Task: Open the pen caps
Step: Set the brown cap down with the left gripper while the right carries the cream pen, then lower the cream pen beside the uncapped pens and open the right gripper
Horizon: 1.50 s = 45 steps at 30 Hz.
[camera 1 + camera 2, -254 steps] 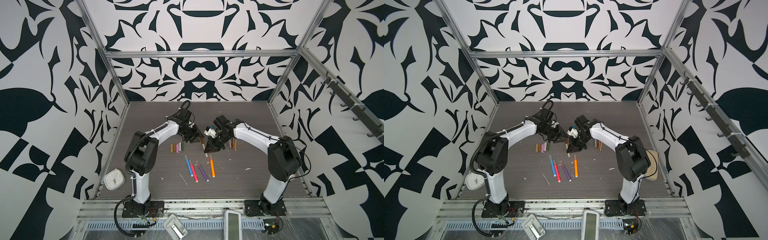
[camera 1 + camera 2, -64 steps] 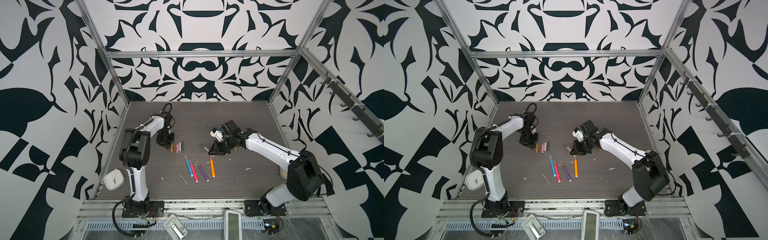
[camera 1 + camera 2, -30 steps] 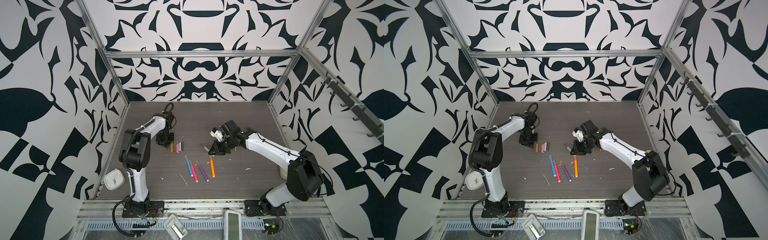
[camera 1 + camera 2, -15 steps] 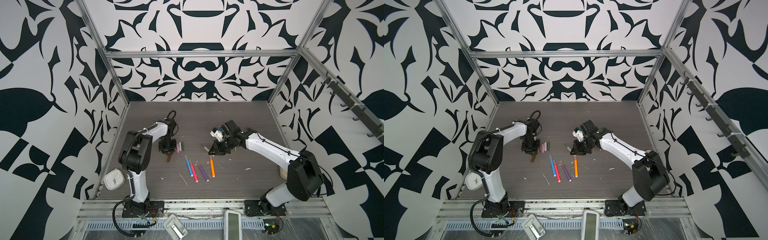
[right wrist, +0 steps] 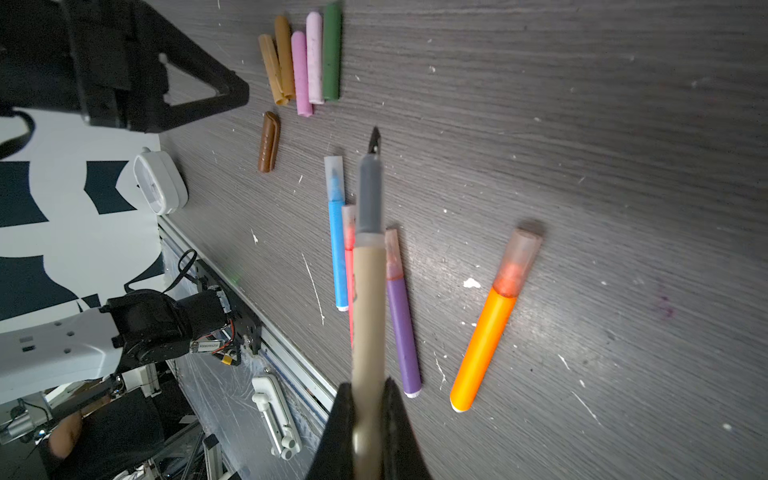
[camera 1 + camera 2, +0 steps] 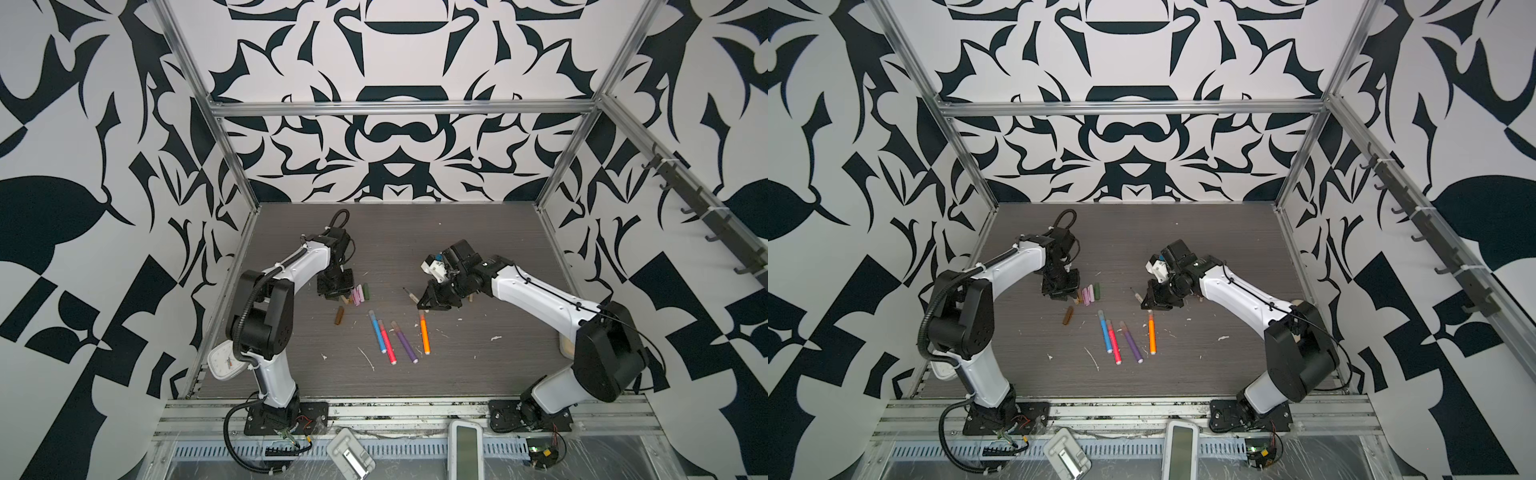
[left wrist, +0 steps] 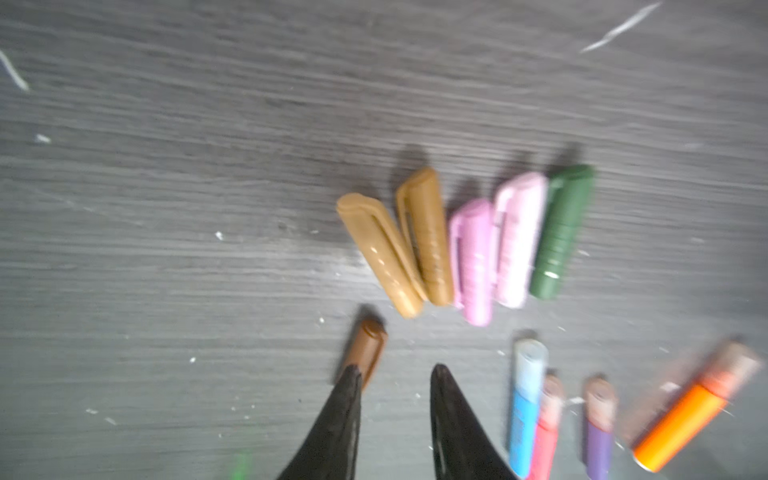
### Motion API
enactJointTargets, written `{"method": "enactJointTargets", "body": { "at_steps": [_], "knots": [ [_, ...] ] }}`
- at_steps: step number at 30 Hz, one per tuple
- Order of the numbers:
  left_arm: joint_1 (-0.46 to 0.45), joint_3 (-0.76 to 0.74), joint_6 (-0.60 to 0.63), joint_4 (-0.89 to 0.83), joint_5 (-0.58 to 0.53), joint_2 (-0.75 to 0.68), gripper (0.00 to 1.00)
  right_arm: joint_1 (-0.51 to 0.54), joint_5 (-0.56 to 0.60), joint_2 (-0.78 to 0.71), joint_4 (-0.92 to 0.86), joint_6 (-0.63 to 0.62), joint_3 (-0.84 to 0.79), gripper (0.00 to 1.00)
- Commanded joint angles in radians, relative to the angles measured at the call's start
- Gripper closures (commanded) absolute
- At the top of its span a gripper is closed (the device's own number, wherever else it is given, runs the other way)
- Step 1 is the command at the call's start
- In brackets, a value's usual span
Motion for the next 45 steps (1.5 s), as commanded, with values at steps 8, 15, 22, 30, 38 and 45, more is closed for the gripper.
{"method": "enactJointTargets", "body": {
  "at_steps": [8,15,22,30,38,45],
  "knots": [
    [0.003,0.027,-0.051,0.045,0.123,-0.050,0.69,-0.463,0.055,0.002,0.105,0.017,-0.040,1.00],
    [0.020,0.020,-0.063,0.059,0.153,-0.069,0.69,-0.543,0.172,0.115,0.164,-0.021,-0.009,1.00],
    [0.050,-0.015,-0.074,0.067,0.173,-0.105,0.69,-0.567,0.116,0.239,0.209,-0.083,0.048,1.00],
    [0.069,-0.057,-0.081,0.067,0.172,-0.147,0.69,-0.578,0.096,0.293,0.222,-0.089,0.075,1.00],
    [0.080,-0.073,-0.091,0.082,0.177,-0.149,0.69,-0.579,0.119,0.202,0.201,-0.095,-0.025,1.00],
    [0.080,-0.046,-0.101,0.095,0.194,-0.115,0.70,-0.580,0.127,0.136,0.191,-0.100,-0.134,0.99]
  ]
}}
